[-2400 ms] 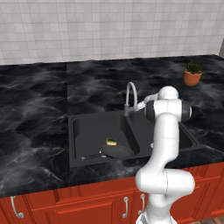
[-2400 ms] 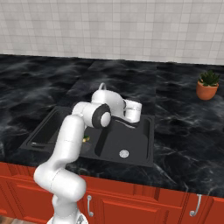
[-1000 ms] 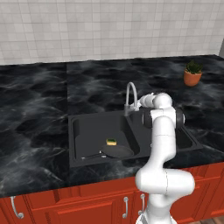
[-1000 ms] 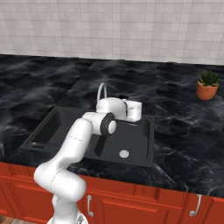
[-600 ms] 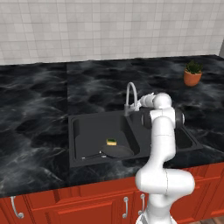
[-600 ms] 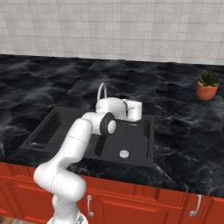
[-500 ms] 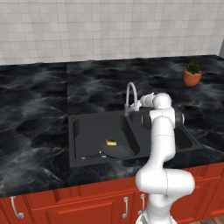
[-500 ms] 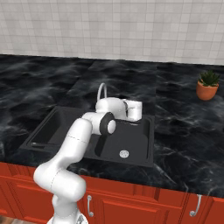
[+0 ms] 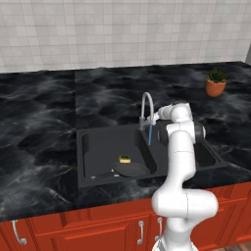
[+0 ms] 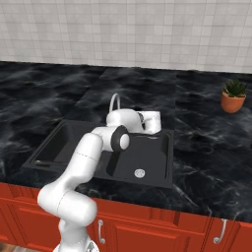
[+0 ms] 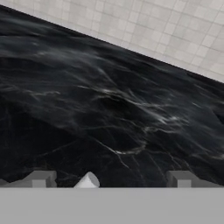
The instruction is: Pick the pan and sponge and place them into the sink. Then turn on the water.
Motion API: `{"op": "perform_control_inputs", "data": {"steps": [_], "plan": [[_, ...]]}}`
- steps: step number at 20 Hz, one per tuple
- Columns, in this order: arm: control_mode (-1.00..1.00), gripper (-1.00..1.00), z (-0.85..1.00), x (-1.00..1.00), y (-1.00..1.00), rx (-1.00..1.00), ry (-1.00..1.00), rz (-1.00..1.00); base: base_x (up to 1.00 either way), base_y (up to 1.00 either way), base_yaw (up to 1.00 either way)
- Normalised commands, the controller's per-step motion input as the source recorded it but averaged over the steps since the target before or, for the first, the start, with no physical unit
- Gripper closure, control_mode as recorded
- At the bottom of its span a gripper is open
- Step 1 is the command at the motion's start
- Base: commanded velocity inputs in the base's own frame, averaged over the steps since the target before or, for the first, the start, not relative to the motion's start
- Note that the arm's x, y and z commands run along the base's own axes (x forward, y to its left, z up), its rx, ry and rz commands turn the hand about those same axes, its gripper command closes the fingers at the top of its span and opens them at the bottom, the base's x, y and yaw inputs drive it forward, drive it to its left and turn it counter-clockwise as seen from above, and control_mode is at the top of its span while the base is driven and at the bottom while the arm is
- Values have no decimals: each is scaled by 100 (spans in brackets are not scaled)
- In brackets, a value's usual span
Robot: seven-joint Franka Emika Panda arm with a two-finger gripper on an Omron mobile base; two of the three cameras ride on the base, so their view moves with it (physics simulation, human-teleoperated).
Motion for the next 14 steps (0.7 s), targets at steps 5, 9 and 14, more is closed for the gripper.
{"op": "perform_control_inputs", "data": {"steps": [5,9,14], "plan": [[-100,-100,-52,39,-100,0,7,0,0,0,0],[-100,-100,-53,39,-100,0,6,0,0,0,0],[-100,-100,-30,33,-100,0,2,0,0,0,0]]}}
